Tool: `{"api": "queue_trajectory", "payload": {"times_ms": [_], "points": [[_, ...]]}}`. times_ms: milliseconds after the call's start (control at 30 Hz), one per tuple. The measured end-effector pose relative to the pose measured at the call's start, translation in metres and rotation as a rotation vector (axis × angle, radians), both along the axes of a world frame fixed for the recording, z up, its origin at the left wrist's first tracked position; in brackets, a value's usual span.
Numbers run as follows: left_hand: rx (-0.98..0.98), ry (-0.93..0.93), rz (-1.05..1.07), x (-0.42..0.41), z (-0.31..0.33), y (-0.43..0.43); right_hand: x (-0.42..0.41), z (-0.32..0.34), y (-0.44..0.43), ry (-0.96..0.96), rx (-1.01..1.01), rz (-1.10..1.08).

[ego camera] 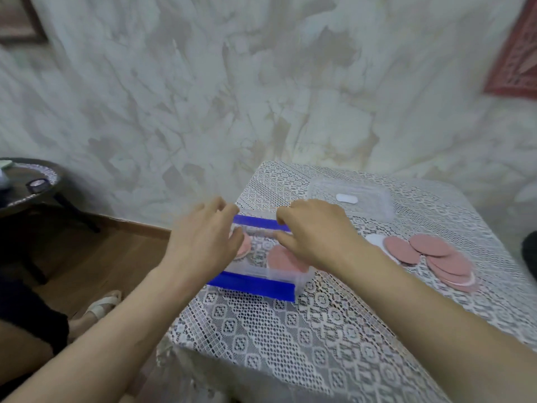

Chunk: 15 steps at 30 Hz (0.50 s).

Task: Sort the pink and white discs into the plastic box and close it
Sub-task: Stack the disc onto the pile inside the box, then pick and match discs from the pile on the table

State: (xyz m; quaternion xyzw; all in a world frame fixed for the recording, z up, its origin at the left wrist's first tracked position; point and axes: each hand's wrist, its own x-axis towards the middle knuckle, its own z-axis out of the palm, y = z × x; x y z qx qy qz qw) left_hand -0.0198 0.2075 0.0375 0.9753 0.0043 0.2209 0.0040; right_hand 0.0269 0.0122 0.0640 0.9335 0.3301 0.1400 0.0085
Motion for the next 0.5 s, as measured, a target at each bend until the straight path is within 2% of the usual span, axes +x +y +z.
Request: {"api": "queue_trajectory", "payload": {"times_ms": [267,400,500], "points": [[0.032,0.013,-0.184,0.029,0.000,-0.099,-0.018,-0.002,-0.099,-0.038,0.007,-0.170],[0.058,0.003,-0.279,0.038,-0.006,-0.148,-0.022,-0.010,-0.145,0.007,0.040,-0.273],[0.037,0.063,-0.345,0.034,-0.020,-0.181,-0.024,-0.022,-0.173,0.059,0.087,-0.348]]}}
